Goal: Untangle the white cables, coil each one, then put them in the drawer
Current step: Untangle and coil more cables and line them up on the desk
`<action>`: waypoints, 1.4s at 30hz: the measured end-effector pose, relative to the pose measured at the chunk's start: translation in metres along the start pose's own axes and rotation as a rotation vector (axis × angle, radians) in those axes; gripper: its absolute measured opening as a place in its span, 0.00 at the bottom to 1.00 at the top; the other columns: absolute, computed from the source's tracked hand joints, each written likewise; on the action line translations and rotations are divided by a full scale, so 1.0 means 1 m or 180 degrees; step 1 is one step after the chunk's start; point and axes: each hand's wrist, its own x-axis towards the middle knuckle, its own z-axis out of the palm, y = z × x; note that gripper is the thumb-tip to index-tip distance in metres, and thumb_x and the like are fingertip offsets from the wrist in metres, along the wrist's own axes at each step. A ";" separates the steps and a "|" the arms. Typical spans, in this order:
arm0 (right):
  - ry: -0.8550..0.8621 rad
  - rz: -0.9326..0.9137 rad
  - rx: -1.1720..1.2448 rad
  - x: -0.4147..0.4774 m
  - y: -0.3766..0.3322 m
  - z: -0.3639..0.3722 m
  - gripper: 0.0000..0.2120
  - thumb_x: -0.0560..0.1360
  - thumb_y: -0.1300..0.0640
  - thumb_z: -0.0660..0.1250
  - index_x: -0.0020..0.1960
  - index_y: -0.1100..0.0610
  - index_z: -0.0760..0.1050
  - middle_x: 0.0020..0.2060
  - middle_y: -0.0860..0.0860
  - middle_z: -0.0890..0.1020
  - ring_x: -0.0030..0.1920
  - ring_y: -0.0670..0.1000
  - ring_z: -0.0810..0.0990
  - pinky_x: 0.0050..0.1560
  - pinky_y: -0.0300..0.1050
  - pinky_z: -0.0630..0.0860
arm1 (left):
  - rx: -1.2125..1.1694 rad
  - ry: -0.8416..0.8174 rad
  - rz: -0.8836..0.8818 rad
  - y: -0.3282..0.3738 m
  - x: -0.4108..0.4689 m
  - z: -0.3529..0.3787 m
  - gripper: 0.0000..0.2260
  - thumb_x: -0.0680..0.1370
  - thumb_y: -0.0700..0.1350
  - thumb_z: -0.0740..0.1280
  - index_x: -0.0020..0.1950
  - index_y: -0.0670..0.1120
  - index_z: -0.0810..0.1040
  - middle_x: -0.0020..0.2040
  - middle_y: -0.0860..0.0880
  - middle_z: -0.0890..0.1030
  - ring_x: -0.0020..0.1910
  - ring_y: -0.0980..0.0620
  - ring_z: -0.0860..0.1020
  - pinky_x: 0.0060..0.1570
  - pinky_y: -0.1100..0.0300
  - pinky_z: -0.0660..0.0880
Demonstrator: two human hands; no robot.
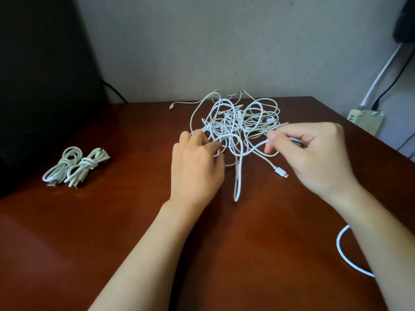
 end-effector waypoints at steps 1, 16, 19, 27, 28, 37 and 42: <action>-0.0071 -0.0005 0.0089 -0.001 -0.001 -0.001 0.14 0.73 0.58 0.66 0.29 0.56 0.78 0.21 0.50 0.69 0.21 0.44 0.62 0.27 0.30 0.56 | -0.0015 -0.0003 -0.0060 0.000 0.001 0.000 0.08 0.69 0.43 0.68 0.45 0.44 0.85 0.36 0.49 0.71 0.38 0.43 0.71 0.34 0.56 0.67; -0.2874 0.0263 0.1618 -0.001 -0.016 -0.007 0.10 0.73 0.60 0.67 0.35 0.61 0.82 0.20 0.42 0.69 0.23 0.39 0.63 0.28 0.27 0.58 | -0.1394 -0.1027 -0.1024 0.010 0.004 -0.010 0.12 0.81 0.52 0.60 0.58 0.54 0.80 0.49 0.52 0.67 0.54 0.51 0.61 0.55 0.62 0.57; -0.3292 0.0365 0.1547 -0.001 -0.017 -0.008 0.11 0.73 0.55 0.68 0.36 0.59 0.83 0.21 0.53 0.67 0.24 0.42 0.60 0.28 0.32 0.57 | -0.1436 -0.1035 -0.1077 0.009 0.004 -0.009 0.12 0.80 0.52 0.62 0.61 0.54 0.80 0.50 0.52 0.66 0.55 0.51 0.62 0.55 0.63 0.56; -0.3469 0.0538 0.1099 -0.004 -0.017 -0.001 0.08 0.71 0.52 0.70 0.37 0.54 0.83 0.25 0.60 0.69 0.27 0.53 0.62 0.29 0.36 0.60 | -0.2257 -0.1022 -0.1334 0.018 0.005 -0.016 0.12 0.79 0.46 0.64 0.39 0.61 0.78 0.52 0.53 0.70 0.62 0.55 0.64 0.65 0.62 0.56; -0.3368 0.0588 0.1008 -0.005 -0.015 0.002 0.11 0.71 0.48 0.70 0.37 0.54 0.83 0.25 0.59 0.71 0.26 0.53 0.64 0.29 0.37 0.61 | -0.2229 -0.1001 -0.1326 0.018 0.006 -0.016 0.12 0.79 0.46 0.64 0.39 0.60 0.77 0.52 0.53 0.70 0.63 0.54 0.64 0.68 0.60 0.56; -0.1213 0.2048 0.1083 -0.001 -0.007 0.020 0.23 0.73 0.40 0.62 0.39 0.60 0.80 0.26 0.57 0.80 0.26 0.53 0.79 0.31 0.40 0.75 | -0.1712 -0.0900 -0.0775 0.018 0.001 -0.003 0.07 0.81 0.45 0.60 0.47 0.45 0.76 0.55 0.50 0.65 0.61 0.49 0.63 0.56 0.66 0.57; -0.0950 0.1701 0.0545 -0.003 0.000 0.027 0.16 0.77 0.55 0.65 0.33 0.59 0.81 0.23 0.53 0.80 0.23 0.48 0.78 0.28 0.32 0.70 | -0.1057 -0.0754 0.0033 0.017 -0.004 -0.002 0.17 0.79 0.53 0.54 0.49 0.42 0.76 0.58 0.43 0.68 0.58 0.43 0.66 0.58 0.52 0.64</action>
